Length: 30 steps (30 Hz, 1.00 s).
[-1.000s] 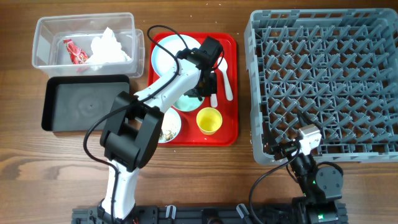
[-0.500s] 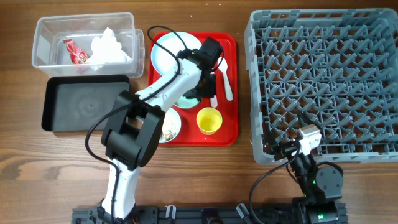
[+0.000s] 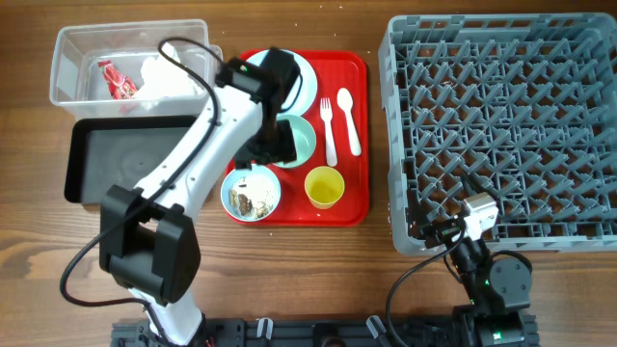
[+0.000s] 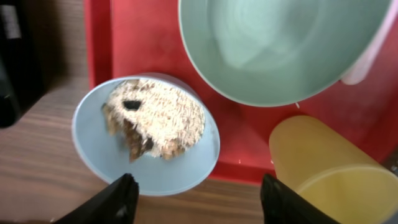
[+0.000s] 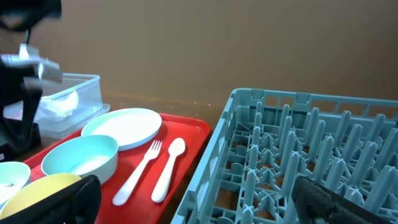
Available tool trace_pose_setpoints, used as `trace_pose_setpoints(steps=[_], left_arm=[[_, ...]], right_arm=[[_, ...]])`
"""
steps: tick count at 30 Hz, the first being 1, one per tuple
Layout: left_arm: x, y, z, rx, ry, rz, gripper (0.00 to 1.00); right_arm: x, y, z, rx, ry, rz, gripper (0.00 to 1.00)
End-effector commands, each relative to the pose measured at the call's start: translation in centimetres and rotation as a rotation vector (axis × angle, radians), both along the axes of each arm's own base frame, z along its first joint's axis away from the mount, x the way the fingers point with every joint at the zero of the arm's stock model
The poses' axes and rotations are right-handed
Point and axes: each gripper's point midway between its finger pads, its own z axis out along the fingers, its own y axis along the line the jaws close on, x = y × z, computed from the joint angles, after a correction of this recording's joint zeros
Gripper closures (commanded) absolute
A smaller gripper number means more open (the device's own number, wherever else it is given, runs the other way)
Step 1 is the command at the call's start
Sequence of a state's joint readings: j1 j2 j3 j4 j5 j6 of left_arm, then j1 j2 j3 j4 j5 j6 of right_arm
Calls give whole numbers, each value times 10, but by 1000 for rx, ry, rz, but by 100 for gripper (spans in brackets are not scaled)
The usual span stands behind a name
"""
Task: Sort waste into correct bins and load items into the dishwasher rack
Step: 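Lift the light-blue bowl with the left gripper and tip scraps into black tray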
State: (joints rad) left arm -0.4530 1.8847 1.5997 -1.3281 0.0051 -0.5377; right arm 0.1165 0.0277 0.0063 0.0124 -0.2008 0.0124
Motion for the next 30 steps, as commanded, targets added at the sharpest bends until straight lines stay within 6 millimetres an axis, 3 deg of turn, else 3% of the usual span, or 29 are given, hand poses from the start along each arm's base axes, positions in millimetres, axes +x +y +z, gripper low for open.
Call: trace_pose_setpoints(steps=[1,7,12,15,17,22,24,25,30], left_arm=[[-9,3,-33,15,24,28,40],[-28,-23,-84,-48,3,-112,50],[-29,-21,-88,-31,-1,-118,92],[-31,-17,-88,-10,3,-119,96],[-35,-12,-78,-3,17,-111,96],[-11,-10,2,-222,-105,-64,96],[6,15,39,-307,-216,-19,96],[15,44,55,-343,-274,33,96],[54,129,77,-596,-434,190,96]], right_arm=[[0,-2,2,-10,-13,-8,0],[0,-2,2,-10,-12,-8,0],[0,-2,2,-10,-12,-8,1],[0,-2,2,-10,-12,-8,0],[0,-2,2,-10,-12,-8,0],[0,-2,2,-10,-12,-8,0],[0,-2,2,-10,-13,-8,0],[0,-2,2,-10,-12,-8,0],[0,-2,2,-10,-12,-8,0]])
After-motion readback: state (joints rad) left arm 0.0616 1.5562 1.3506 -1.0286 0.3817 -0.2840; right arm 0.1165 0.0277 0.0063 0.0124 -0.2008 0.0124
